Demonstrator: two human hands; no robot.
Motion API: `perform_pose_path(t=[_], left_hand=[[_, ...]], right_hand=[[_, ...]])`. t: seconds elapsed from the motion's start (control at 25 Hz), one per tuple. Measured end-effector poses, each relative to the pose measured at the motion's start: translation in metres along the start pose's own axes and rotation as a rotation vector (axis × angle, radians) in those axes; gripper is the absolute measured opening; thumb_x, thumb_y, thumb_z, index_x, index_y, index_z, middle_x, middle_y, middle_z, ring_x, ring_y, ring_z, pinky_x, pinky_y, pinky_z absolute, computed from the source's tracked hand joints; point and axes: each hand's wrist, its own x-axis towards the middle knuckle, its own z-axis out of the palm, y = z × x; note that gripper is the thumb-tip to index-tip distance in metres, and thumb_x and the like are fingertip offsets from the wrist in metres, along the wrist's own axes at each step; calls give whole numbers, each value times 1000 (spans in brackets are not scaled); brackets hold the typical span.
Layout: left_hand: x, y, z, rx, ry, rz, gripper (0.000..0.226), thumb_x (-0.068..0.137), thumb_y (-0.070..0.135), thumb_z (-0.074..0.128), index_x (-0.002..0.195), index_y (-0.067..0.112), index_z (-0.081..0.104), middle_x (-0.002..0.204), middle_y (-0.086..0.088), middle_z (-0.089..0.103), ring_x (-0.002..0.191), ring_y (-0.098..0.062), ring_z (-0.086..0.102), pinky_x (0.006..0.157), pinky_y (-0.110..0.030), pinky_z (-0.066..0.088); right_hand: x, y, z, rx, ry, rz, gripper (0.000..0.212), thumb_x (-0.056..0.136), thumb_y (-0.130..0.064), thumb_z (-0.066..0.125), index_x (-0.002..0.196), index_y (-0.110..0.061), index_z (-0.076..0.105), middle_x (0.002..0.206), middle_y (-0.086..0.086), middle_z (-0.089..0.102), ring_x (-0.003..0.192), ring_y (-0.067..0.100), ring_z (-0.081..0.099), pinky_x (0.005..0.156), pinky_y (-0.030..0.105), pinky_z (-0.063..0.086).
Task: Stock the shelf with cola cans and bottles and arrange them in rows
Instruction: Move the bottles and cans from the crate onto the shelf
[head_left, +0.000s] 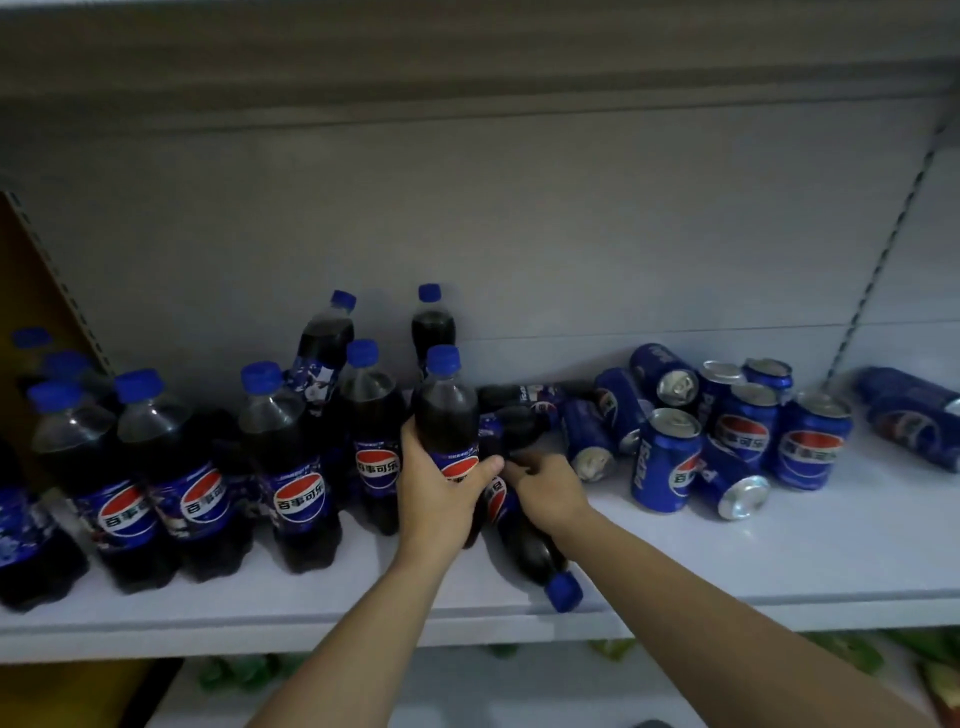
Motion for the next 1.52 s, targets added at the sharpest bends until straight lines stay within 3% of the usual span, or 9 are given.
perform_pose_path(t=[0.16, 0.36, 0.52, 0.68, 0.76, 0.84, 1.08, 1.32, 1.52], left_hand=[[-18, 0, -11, 73, -32, 26, 91, 76, 34, 87, 150, 33, 35, 140, 10, 57, 129, -11, 55, 110, -43, 47], [-46, 25, -57, 101, -36, 97, 76, 91, 40, 70, 155, 27, 32, 143, 18, 47, 133, -2, 47, 111, -32, 41], [-74, 43, -118, 111, 30, 97, 52, 102, 32, 56, 151, 25, 40, 141, 10, 53, 128, -4, 52, 101, -23, 42], [-127, 58, -209, 146, 181, 108, 42, 106, 31, 49, 147, 23, 46, 140, 9, 54, 121, 0, 52, 101, -20, 42], [-165, 63, -264, 178, 278, 98, 42, 106, 34, 48, 147, 25, 46, 140, 12, 54, 123, 0, 51, 95, -13, 39], [-204, 68, -316, 238, 359, 94, 43, 105, 36, 48, 147, 26, 46, 139, 13, 54, 126, -1, 51, 97, -16, 41], [-339, 52, -482, 407, 773, 30, 37, 106, 26, 50, 141, 15, 54, 137, 1, 60, 125, -9, 55, 105, -26, 42], [-430, -64, -541, 375, 932, -233, 37, 106, 27, 49, 140, 11, 55, 138, -3, 60, 123, -13, 57, 107, -35, 45], [-477, -174, -536, 323, 879, -562, 43, 108, 33, 44, 147, 17, 46, 145, 2, 51, 132, -14, 48, 102, -26, 38]], right_hand=[[-7, -7, -4, -116, 90, -148, 25, 100, -22, 54, 121, -17, 68, 112, 4, 72, 106, 21, 66, 90, 32, 50], [-52, -26, -13, -143, 288, -498, 11, 94, -22, 59, 104, -24, 64, 99, -7, 63, 97, 13, 59, 87, 35, 52], [-105, -54, -6, -168, 260, -778, 11, 91, -26, 60, 101, -25, 58, 97, -11, 56, 95, 12, 53, 83, 30, 46], [-166, -99, 40, -166, 22, -917, 24, 91, -38, 57, 110, -24, 58, 104, -11, 54, 100, 9, 51, 87, 24, 43], [-204, -125, 76, -173, -158, -1000, 33, 92, -42, 58, 121, -25, 57, 115, -12, 54, 109, 7, 52, 94, 29, 46], [-242, -150, 115, -164, -326, -1062, 41, 94, -42, 60, 131, -28, 52, 125, -15, 52, 116, 3, 50, 97, 30, 46], [-389, -189, 266, -41, -720, -1173, 38, 96, -41, 62, 131, -30, 54, 124, -12, 56, 108, 2, 56, 81, 31, 53], [-454, -130, 404, -103, -971, -1006, 24, 96, -37, 62, 119, -29, 56, 119, -5, 59, 103, 11, 59, 86, 35, 52], [-454, -30, 493, -284, -1165, -748, 27, 98, -33, 63, 122, -27, 53, 123, -2, 54, 106, 18, 57, 91, 39, 51]])
